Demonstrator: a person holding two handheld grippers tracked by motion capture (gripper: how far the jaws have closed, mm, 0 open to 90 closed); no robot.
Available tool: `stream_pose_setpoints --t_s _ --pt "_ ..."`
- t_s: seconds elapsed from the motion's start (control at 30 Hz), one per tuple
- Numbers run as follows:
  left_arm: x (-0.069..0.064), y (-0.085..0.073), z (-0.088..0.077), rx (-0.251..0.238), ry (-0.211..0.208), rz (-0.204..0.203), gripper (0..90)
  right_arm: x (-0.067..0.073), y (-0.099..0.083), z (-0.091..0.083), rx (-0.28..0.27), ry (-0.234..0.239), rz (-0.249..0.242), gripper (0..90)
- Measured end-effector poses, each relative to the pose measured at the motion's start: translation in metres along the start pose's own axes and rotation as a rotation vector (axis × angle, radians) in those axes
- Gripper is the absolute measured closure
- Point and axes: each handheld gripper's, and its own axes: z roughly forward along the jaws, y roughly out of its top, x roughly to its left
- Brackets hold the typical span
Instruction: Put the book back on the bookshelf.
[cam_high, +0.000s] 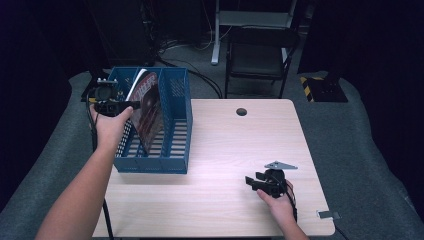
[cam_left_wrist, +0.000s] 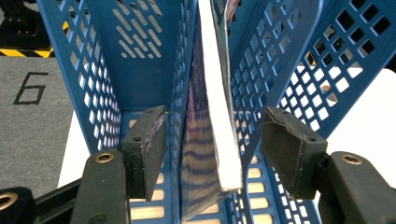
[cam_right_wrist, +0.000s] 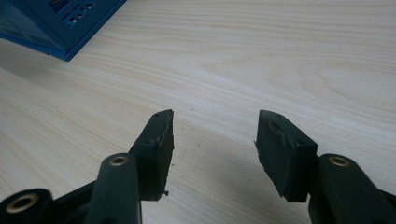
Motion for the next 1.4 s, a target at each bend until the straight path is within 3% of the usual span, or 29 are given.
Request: stream_pose_setpoints --t_s 0.27,0.83,1.1,1.4 --pt "-0.004 0.005 -0.014 -0.006 -0.012 0.019 40.8 0.001 0.001 0.0 0.001 0.001 -0.007 46.1" --pt "0.009 0.006 -0.045 0.005 -0.075 0.048 40.9 0.001 0.002 -0.001 -0.006 0.0 0.002 46.0" --pt "-0.003 0.001 -0.058 0.002 -0.129 0.094 40.9 0.001 0.002 -0.001 -0.011 0.0 0.005 45.9" --pt "-0.029 -0.001 -0.072 0.003 -0.201 0.164 40.9 0.001 0.002 -0.002 -0.013 0.002 0.009 45.7"
